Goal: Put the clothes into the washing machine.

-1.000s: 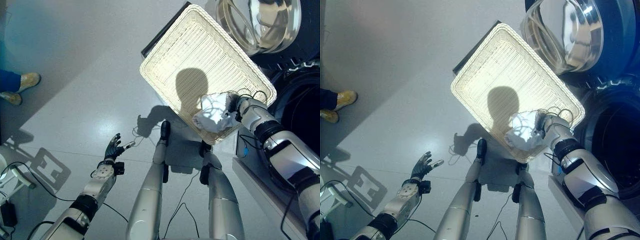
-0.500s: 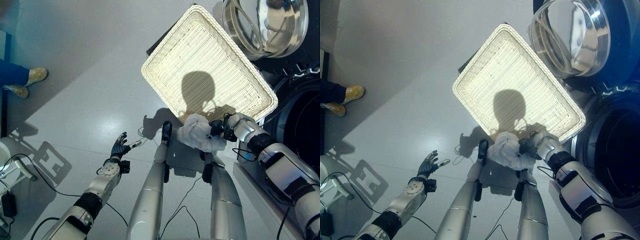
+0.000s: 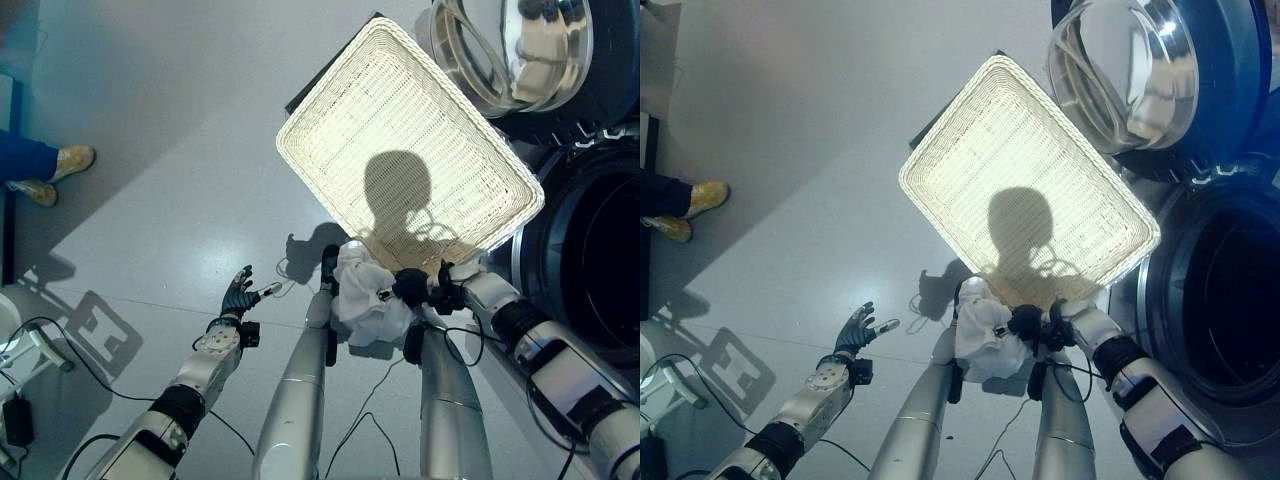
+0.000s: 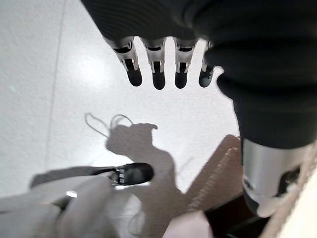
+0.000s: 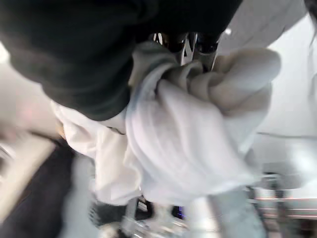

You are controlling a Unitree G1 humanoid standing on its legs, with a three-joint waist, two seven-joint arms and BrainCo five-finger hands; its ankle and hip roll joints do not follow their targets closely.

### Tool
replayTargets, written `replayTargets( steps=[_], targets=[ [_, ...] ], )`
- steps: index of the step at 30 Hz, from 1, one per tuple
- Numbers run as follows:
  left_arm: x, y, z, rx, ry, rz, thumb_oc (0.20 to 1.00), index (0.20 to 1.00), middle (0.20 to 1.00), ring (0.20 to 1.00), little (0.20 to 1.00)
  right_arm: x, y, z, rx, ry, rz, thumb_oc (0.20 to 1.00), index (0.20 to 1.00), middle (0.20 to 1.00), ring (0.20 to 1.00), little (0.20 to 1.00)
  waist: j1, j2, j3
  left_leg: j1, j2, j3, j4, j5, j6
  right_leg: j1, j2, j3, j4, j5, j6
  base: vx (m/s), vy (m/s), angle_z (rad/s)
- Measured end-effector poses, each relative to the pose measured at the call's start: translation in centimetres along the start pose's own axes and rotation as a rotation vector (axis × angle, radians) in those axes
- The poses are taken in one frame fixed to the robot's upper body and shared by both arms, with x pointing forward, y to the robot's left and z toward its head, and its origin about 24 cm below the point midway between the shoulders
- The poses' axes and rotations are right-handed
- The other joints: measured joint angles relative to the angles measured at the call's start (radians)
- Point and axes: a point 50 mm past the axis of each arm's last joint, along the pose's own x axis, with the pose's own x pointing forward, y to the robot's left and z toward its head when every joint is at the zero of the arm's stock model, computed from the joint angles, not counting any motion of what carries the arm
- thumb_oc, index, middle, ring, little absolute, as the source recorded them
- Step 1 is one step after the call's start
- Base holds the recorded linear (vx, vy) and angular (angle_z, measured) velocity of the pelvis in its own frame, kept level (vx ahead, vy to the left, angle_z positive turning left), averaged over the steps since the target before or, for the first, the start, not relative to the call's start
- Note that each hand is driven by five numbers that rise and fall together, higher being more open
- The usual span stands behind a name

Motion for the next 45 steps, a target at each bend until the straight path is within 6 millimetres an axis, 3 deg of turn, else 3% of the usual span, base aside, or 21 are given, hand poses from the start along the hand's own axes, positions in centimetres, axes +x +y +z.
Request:
replayTargets(
  steps=[5,7,9,14,16,17,18,19,20,22,23,24,27,30,34,37,39,40,41,43,45],
  targets=[
    [0.0,-0.1,0.2,-0.008,-0.019,0.001,1.000,1.000,1.000,1.000,1.000,-1.1,-2.2,1.0,0.275,-0.226,-0.221,0.200,0.200,0.200,0.200,0.200,-0.034,0.004,0.002,-0.002,0.004,0.026,-0.002,-0.001,-0.001,-0.017,0.007,0.022,0.000,0.003,-0.004,-0.02,0.014,-0.11],
    [0.0,-0.1,0.3,-0.010,-0.024,0.000,1.000,1.000,1.000,1.000,1.000,-1.5,-2.6,0.9,0.374,-0.304,-0.255,0.200,0.200,0.200,0.200,0.200,-0.049,0.004,0.003,0.002,0.005,0.036,-0.001,-0.001,0.000,-0.018,0.008,0.031,-0.002,0.004,-0.004,-0.02,0.026,-0.09],
    [0.0,0.0,0.2,-0.011,-0.023,0.008,1.000,1.000,1.000,1.000,1.000,-2.3,-2.6,1.2,0.593,-0.508,-0.249,0.200,0.200,0.200,0.200,0.200,-0.052,0.006,0.004,0.004,0.004,0.053,0.001,-0.008,0.003,-0.022,0.014,0.050,-0.008,0.009,-0.002,-0.02,0.062,-0.23],
    [-0.4,-0.2,-0.7,-0.044,-0.006,0.036,1.000,1.000,1.000,1.000,1.000,-4.1,-3.8,1.7,0.988,-0.858,-0.296,0.200,0.200,0.200,0.200,0.200,-0.061,0.004,0.010,0.039,0.008,0.144,-0.002,-0.035,0.026,-0.002,0.024,0.102,-0.084,0.076,0.007,0.00,0.039,-0.49],
    [-0.6,0.5,-1.2,-0.071,-0.004,0.070,1.000,1.000,1.000,1.000,1.000,-4.7,-4.1,1.9,1.121,-0.940,-0.318,0.200,0.200,0.200,0.200,0.200,-0.108,0.005,0.011,0.066,0.007,0.150,-0.006,-0.044,0.028,0.031,0.026,0.107,-0.134,0.094,0.018,0.03,-0.032,-0.32],
    [-0.6,0.5,-1.2,-0.071,-0.004,0.070,1.000,1.000,1.000,1.000,1.000,-4.7,-4.1,1.9,1.121,-0.940,-0.318,0.200,0.200,0.200,0.200,0.200,-0.108,0.005,0.011,0.066,0.007,0.150,-0.006,-0.044,0.028,0.031,0.026,0.107,-0.134,0.094,0.018,0.04,-0.095,-0.25],
    [-0.6,0.8,-1.3,-0.079,-0.013,0.086,1.000,1.000,1.000,1.000,1.000,-6.8,-5.7,1.6,1.354,-1.084,-0.414,0.200,0.200,0.200,0.200,0.200,-0.104,0.004,0.011,0.086,0.014,0.172,-0.006,-0.059,0.029,0.064,0.037,0.124,-0.179,0.121,0.022,0.03,-0.067,-0.30],
    [-0.7,1.0,-1.4,-0.079,-0.016,0.089,1.000,1.000,1.000,1.000,1.000,-7.7,-6.4,1.6,1.422,-1.132,-0.459,0.200,0.200,0.200,0.200,0.200,-0.105,0.004,0.011,0.091,0.015,0.179,-0.007,-0.062,0.030,0.073,0.040,0.132,-0.197,0.132,0.024,0.06,-0.120,-0.43],
    [-0.9,1.3,-1.5,-0.071,-0.025,0.090,1.000,1.000,1.000,1.000,1.000,-10.7,-8.5,1.5,1.564,-1.223,-0.605,0.200,0.200,0.200,0.200,0.200,-0.109,0.003,0.011,0.095,0.016,0.193,-0.007,-0.065,0.033,0.083,0.043,0.145,-0.222,0.148,0.026,0.07,-0.130,-0.25],
    [-0.8,1.5,-1.3,-0.072,-0.037,0.096,1.000,1.000,1.000,1.000,1.000,-14.4,-10.5,1.8,1.725,-1.369,-0.790,0.200,0.200,0.200,0.200,0.200,-0.105,0.001,0.012,0.092,0.016,0.197,-0.006,-0.067,0.035,0.086,0.045,0.153,-0.244,0.162,0.029,0.07,-0.146,-0.16],
    [-1.0,1.2,-1.1,-0.058,-0.044,0.085,1.000,1.000,1.000,1.000,1.000,-14.4,-10.3,1.7,1.890,-1.479,-0.853,0.598,0.598,0.598,0.598,0.598,-0.097,0.001,0.013,0.088,0.016,0.197,-0.006,-0.067,0.035,0.085,0.047,0.155,-0.255,0.170,0.026,0.06,-0.170,-0.09],
    [-1.2,1.0,-0.8,-0.018,-0.060,0.055,1.000,1.000,1.000,1.000,1.000,-15.9,-10.3,1.8,2.038,-1.617,-0.919,1.000,1.000,1.000,1.000,1.000,-0.091,0.000,0.014,0.079,0.016,0.197,-0.007,-0.067,0.035,0.078,0.046,0.156,-0.259,0.173,0.027,0.06,-0.154,-0.03],
    [-1.2,2.0,1.0,0.024,-0.109,0.034,1.000,1.000,1.000,1.000,1.000,-18.3,-9.8,3.3,2.258,-1.749,-0.972,1.000,1.000,1.000,1.000,1.000,-0.075,0.000,0.017,0.031,0.013,0.195,0.006,-0.066,0.041,0.034,0.044,0.158,-0.252,0.184,0.021,0.04,-0.064,0.01],
    [-0.9,2.9,1.3,0.018,-0.088,0.046,1.000,1.000,1.000,1.000,1.000,-18.8,-9.8,3.6,2.423,-1.670,-1.005,1.000,1.000,1.000,1.000,1.000,-0.074,-0.001,0.021,0.029,0.008,0.194,0.023,-0.078,0.047,0.037,0.038,0.156,-0.251,0.186,0.021,0.03,-0.055,-0.01],
    [-0.8,2.7,1.3,0.004,-0.084,0.034,1.000,1.000,1.000,1.000,1.000,-18.5,-10.0,3.8,2.333,-1.667,-1.002,1.000,1.000,1.000,1.000,1.000,-0.079,0.000,0.023,0.031,-0.007,0.182,0.037,-0.092,0.054,0.036,0.021,0.137,-0.242,0.183,0.025,0.02,-0.023,-0.05],
    [-0.5,2.3,1.4,0.004,-0.078,0.012,1.000,1.000,1.000,1.000,1.000,-16.3,-11.2,4.0,1.959,-1.504,-0.838,1.000,1.000,1.000,1.000,1.000,-0.093,-0.009,0.028,0.047,-0.018,0.170,0.038,-0.093,0.056,0.052,0.007,0.110,-0.238,0.182,0.024,-0.01,-0.046,0.06],
    [-0.5,2.3,1.0,0.003,-0.061,0.014,1.000,1.000,1.000,1.000,1.000,-14.3,-11.0,4.1,1.709,-1.294,-0.795,1.000,1.000,1.000,1.000,1.000,-0.105,-0.010,0.028,0.048,-0.019,0.169,0.039,-0.091,0.057,0.055,0.003,0.102,-0.237,0.177,0.027,0.00,-0.036,0.03],
    [-0.5,2.3,1.0,0.003,-0.061,0.014,1.000,1.000,1.000,1.000,1.000,-14.3,-11.0,4.1,1.709,-1.294,-0.795,1.000,1.000,1.000,1.000,1.000,-0.105,-0.010,0.028,0.048,-0.019,0.169,0.039,-0.091,0.057,0.055,0.003,0.102,-0.237,0.177,0.027,0.00,0.000,0.00],
    [-0.4,2.0,0.4,-0.005,-0.038,0.012,1.000,1.000,1.000,1.000,1.000,-11.2,-10.0,2.9,1.520,-1.049,-0.747,1.000,1.000,1.000,1.000,1.000,-0.106,-0.010,0.028,0.050,-0.015,0.169,0.044,-0.094,0.052,0.055,0.005,0.100,-0.230,0.172,0.024,0.00,0.000,0.00],
    [-0.4,1.9,-0.1,-0.007,-0.020,0.009,1.000,1.000,1.000,1.000,1.000,-9.0,-9.4,0.2,1.486,-0.896,-0.760,1.000,1.000,1.000,1.000,1.000,-0.102,-0.009,0.028,0.049,-0.010,0.166,0.055,-0.096,0.049,0.055,0.009,0.098,-0.222,0.169,0.021,0.01,0.000,0.02],
    [-0.2,1.8,-0.8,-0.034,0.004,0.024,1.000,1.000,1.000,1.000,1.000,-7.3,-8.8,-4.3,1.451,-0.783,-0.802,1.000,1.000,1.000,1.000,1.000,-0.103,-0.008,0.027,0.050,-0.008,0.156,0.064,-0.097,0.046,0.063,0.009,0.088,-0.216,0.165,0.016,-0.01,0.049,0.09]
  ],
)
